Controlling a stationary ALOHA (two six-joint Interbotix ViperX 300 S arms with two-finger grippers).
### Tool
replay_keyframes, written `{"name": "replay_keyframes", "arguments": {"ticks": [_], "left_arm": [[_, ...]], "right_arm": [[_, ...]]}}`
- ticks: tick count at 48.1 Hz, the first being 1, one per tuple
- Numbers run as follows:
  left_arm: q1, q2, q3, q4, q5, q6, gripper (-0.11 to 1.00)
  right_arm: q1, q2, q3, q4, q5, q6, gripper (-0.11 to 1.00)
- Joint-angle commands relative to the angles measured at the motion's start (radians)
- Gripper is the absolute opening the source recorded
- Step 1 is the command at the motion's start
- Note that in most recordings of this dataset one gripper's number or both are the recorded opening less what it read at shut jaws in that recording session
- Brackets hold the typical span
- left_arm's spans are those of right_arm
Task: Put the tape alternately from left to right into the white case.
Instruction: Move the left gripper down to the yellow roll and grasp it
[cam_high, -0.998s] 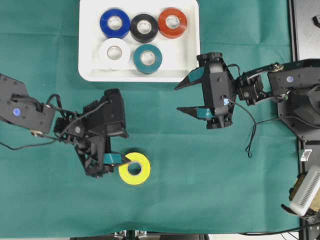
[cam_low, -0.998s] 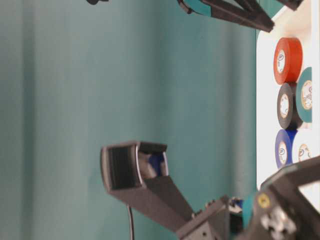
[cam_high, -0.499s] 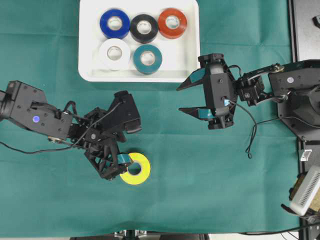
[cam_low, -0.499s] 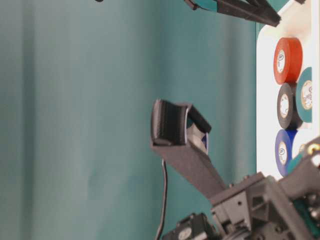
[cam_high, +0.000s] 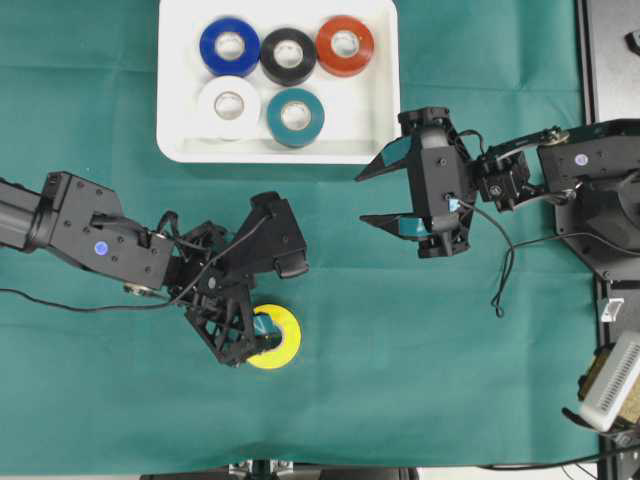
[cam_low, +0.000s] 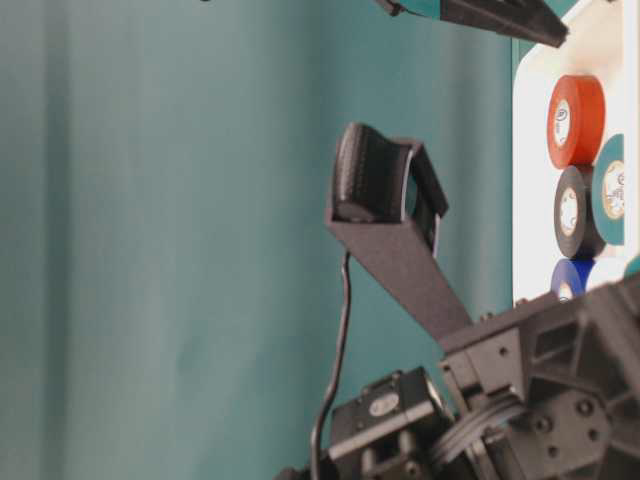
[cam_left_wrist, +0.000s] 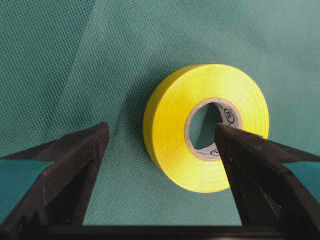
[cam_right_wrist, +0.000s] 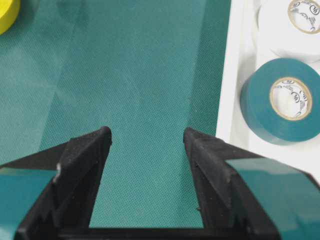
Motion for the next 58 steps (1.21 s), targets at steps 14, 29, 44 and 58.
{"name": "replay_keyframes", "arguments": {"ticks": [14, 29, 44, 58], "left_arm": [[-0.017, 0.021, -0.046, 0.0, 0.017, 0.002, 0.47], [-0.017, 0.055, -0.072, 0.002, 0.054, 0.003, 0.47], [-0.018, 0.057, -0.094, 0.003, 0.129, 0.008, 0.25], [-0.017, 0.046, -0.106, 0.003, 0.146, 0.011, -0.03]], "right_arm": [[0.003, -0.017, -0.006, -0.002, -0.009, 0.0, 0.64], [0.003, -0.015, -0.006, -0.002, -0.009, 0.0, 0.64], [0.003, -0.017, -0.006, -0.002, -0.009, 0.002, 0.64], [0.003, -0.017, -0.005, -0.002, -0.009, 0.002, 0.64]]}}
